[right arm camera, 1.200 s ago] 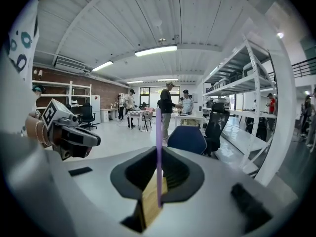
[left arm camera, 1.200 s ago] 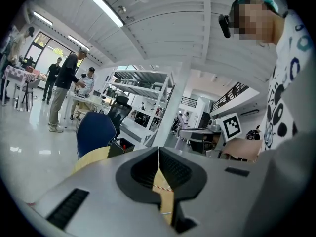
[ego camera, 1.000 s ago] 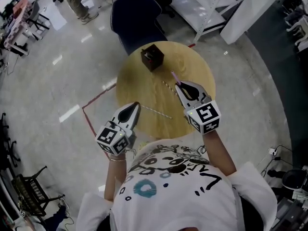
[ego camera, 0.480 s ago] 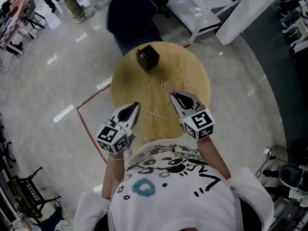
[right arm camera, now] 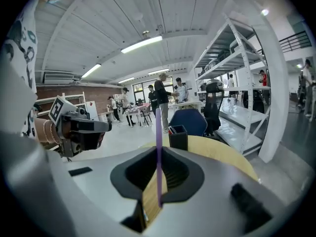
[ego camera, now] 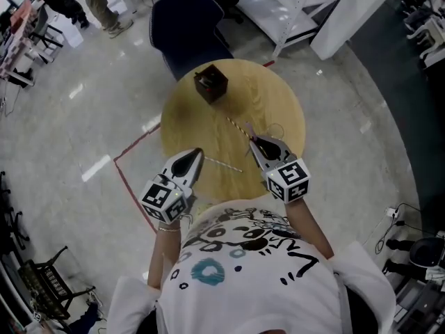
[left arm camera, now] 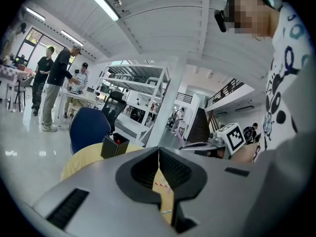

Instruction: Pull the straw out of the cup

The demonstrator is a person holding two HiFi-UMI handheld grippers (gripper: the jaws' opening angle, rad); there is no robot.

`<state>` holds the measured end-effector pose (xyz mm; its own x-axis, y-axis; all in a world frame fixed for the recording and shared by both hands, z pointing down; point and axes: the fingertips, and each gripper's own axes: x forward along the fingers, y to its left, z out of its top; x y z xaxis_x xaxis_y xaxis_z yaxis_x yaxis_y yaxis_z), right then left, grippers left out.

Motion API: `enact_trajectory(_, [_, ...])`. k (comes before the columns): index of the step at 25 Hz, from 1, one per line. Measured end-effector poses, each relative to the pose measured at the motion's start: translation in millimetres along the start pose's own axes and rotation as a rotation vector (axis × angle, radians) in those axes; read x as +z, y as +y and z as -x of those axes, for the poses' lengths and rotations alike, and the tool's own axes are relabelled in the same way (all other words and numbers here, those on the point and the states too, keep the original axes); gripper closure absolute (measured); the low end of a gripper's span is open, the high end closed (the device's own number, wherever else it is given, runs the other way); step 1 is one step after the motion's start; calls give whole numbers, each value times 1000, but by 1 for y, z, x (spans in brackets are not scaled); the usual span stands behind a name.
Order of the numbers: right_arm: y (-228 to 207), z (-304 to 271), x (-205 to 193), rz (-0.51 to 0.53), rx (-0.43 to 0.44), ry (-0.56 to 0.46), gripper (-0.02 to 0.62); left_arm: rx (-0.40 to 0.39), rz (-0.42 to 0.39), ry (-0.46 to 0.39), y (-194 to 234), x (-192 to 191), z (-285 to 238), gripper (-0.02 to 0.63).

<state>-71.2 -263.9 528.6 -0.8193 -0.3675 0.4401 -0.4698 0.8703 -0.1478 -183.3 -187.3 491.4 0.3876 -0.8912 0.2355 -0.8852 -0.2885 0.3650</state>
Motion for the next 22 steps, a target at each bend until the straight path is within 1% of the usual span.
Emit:
enact_trajectory(3, [4, 0, -1, 8, 3, 8, 552, -5, -1, 7, 1, 0, 0, 589])
enact_trajectory(8, [6, 1, -3, 21, -16, 20, 552, -16, -2, 7, -1, 1, -3, 589])
enact_trajectory(22, [18, 1, -5, 29, 13, 18, 552, -9, -10, 6, -1, 2, 0, 589])
